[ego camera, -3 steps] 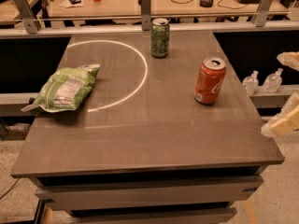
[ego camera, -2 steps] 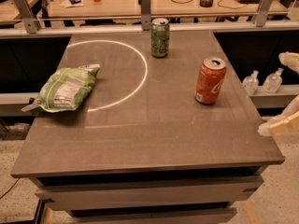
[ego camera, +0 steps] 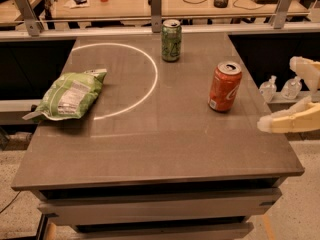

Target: Move coke can near green jalapeno chip bag

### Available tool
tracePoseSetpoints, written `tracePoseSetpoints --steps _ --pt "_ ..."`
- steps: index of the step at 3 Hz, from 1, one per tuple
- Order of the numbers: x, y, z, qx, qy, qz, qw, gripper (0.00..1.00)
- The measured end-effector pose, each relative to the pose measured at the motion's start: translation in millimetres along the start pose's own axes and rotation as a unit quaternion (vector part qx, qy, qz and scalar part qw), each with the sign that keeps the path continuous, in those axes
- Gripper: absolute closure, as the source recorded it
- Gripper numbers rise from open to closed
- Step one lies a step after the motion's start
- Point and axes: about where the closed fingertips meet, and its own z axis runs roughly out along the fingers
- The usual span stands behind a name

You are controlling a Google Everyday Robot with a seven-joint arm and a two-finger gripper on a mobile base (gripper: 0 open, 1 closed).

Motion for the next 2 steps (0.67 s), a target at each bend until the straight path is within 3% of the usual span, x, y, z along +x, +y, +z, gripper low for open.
tracePoseSetpoints --steps 2 --pt "-5.8 1.0 3.4 -0.003 -0.014 0.009 0.9999 0.0"
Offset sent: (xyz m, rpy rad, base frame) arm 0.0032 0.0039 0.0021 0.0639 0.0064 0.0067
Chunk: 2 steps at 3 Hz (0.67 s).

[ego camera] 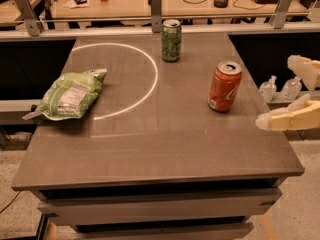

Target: Move coke can near green jalapeno chip bag

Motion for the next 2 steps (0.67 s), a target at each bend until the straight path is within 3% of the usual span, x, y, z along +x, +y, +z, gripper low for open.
tracePoseSetpoints --steps 1,2 --pt "11.2 -14.2 14.7 0.009 -0.012 0.016 0.9998 0.0" --pt "23.1 -35.9 38.5 -0.002 -0.031 0.017 0.9994 0.0"
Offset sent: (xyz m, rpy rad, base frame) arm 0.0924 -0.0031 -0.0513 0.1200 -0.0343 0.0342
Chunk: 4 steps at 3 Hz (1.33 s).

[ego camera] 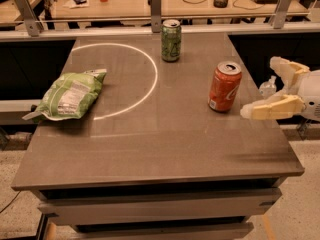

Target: Move coke can near green jalapeno chip bag

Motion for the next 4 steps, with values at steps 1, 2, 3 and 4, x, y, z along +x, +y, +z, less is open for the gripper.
tracePoseSetpoints --steps 1,2,3,4 --pt "17.8 -19.1 18.8 -0.007 -0.015 0.009 0.9998 0.0" --pt "35.5 -22.2 29.4 -0.018 -0.022 0.035 0.999 0.0" --pt "45.6 -25.7 42.0 -0.035 -0.031 0.051 0.9976 0.0" --pt "45.7 -24.6 55.1 -0.058 -0.038 0.055 0.9961 0.0"
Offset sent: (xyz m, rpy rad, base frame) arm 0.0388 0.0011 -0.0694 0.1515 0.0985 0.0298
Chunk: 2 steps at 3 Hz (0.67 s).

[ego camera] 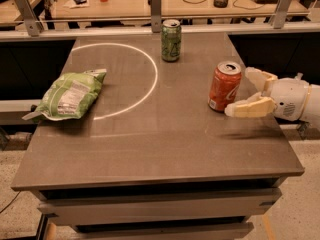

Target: Move coke can near green jalapeno chip bag

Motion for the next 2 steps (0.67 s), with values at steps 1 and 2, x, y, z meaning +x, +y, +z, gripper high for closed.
tracePoseSetpoints --steps 1,2 --pt "-5.0 0.7 14.5 -0.029 -0.004 -0.012 0.9995 0.0" --pt "-4.3 4.5 24.3 -0.064 0.002 -0.023 0.9977 0.16"
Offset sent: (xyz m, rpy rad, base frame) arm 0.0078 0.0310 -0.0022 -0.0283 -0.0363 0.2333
